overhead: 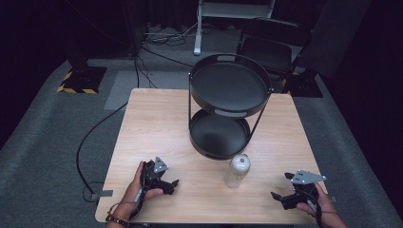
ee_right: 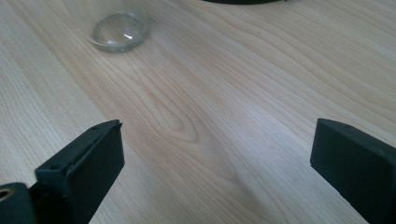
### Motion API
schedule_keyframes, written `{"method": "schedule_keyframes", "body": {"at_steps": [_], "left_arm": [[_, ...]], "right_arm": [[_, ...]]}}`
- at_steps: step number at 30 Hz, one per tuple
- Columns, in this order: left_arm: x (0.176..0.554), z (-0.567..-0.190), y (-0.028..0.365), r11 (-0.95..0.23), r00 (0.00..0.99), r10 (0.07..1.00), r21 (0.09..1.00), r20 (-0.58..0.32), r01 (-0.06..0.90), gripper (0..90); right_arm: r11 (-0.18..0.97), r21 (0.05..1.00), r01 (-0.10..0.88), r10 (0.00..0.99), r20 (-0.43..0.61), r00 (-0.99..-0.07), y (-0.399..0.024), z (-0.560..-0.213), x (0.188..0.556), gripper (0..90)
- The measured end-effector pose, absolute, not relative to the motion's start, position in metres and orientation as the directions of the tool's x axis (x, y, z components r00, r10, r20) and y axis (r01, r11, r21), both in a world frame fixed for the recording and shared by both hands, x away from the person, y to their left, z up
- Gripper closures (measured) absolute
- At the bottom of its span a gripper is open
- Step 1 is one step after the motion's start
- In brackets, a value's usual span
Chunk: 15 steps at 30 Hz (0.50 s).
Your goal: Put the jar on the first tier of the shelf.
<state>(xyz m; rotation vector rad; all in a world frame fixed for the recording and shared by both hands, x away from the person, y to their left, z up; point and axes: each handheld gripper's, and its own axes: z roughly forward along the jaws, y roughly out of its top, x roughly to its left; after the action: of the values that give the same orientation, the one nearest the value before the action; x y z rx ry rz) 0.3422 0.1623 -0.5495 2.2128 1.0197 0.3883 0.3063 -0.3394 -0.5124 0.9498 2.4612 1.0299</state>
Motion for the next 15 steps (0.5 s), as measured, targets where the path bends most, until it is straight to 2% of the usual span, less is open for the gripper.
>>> {"method": "schedule_keyframes", "body": {"at_steps": [15], "left_arm": [[0.342, -0.549, 0.162, -0.477, 0.652, 0.758, 0.676, -0.006, 0.562, 0.0]], "right_arm": [[0.579, 0.708, 0.404, 0.607, -0.044, -0.793, -0.290, -0.512, 0.315, 3.4]]}}
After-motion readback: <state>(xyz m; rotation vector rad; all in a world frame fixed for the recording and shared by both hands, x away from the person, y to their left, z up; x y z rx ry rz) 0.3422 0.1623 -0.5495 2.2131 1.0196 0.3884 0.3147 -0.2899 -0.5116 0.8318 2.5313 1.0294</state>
